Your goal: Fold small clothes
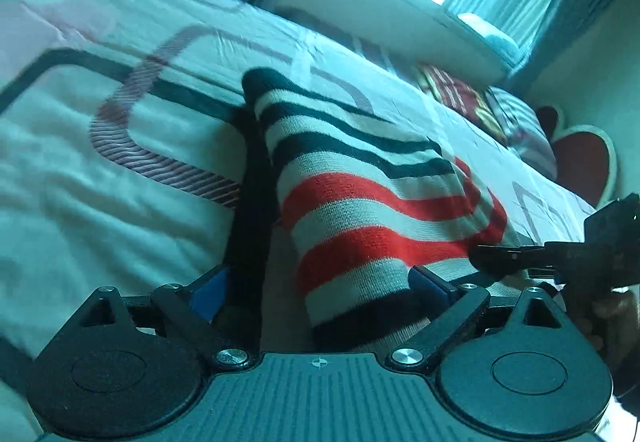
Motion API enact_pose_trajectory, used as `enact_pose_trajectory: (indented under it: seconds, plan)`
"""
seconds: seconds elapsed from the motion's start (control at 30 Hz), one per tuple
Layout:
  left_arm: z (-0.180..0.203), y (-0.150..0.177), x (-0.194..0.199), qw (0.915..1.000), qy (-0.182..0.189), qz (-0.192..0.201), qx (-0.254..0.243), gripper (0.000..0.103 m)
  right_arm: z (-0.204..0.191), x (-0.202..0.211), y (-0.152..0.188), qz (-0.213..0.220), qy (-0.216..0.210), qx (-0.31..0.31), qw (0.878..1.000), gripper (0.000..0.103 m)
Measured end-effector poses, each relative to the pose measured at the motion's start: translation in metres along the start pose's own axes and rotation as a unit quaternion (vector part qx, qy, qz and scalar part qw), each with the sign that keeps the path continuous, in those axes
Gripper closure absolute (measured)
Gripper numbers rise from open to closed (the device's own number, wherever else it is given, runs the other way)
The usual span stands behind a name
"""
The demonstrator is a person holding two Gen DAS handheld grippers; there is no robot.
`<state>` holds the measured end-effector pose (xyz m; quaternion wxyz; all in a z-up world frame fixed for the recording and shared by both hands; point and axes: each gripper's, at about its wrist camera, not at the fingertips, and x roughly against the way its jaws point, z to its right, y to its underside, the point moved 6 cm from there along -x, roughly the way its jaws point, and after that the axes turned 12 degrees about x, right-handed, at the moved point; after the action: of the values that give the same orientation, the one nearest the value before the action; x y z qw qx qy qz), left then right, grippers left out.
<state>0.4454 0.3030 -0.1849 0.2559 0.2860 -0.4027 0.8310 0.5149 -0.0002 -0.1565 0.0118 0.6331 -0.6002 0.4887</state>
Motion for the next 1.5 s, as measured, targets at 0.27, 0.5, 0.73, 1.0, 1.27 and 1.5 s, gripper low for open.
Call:
enact_pose_trajectory:
  seconds: [0.27, 0.5, 0.73, 1.0, 1.27, 1.5]
  plan:
    - [0.027, 0.022, 0.04, 0.9992, -0.014, 0.036, 0.004, 0.009, -0.035, 0.027, 0.001, -0.005, 0.015, 0.049, 0.999, 0.052]
    - [0.009, 0.064, 0.038, 0.9983, -0.053, 0.022, -0.008, 0.008, -0.041, 0.017, 0.03, -0.032, 0.079, 0.141, 0.986, 0.054]
    - [0.016, 0.07, 0.041, 0.9933, -0.099, 0.046, -0.039, 0.0, -0.043, 0.016, 0.037, -0.008, 0.104, 0.118, 0.988, 0.05]
    - [0.053, 0.095, 0.139, 0.9828, -0.131, 0.105, -0.078, 0.0, -0.113, 0.114, 0.07, 0.057, 0.158, 0.155, 0.974, 0.046]
    - [0.084, 0.165, 0.243, 0.9809, -0.12, 0.127, -0.086, 0.0, -0.211, 0.183, 0.151, 0.073, 0.188, 0.178, 0.963, 0.016]
    - [0.098, 0.216, 0.31, 0.981, -0.113, 0.142, -0.069, 0.0, -0.266, 0.215, 0.204, 0.088, 0.233, 0.177, 0.952, 0.012]
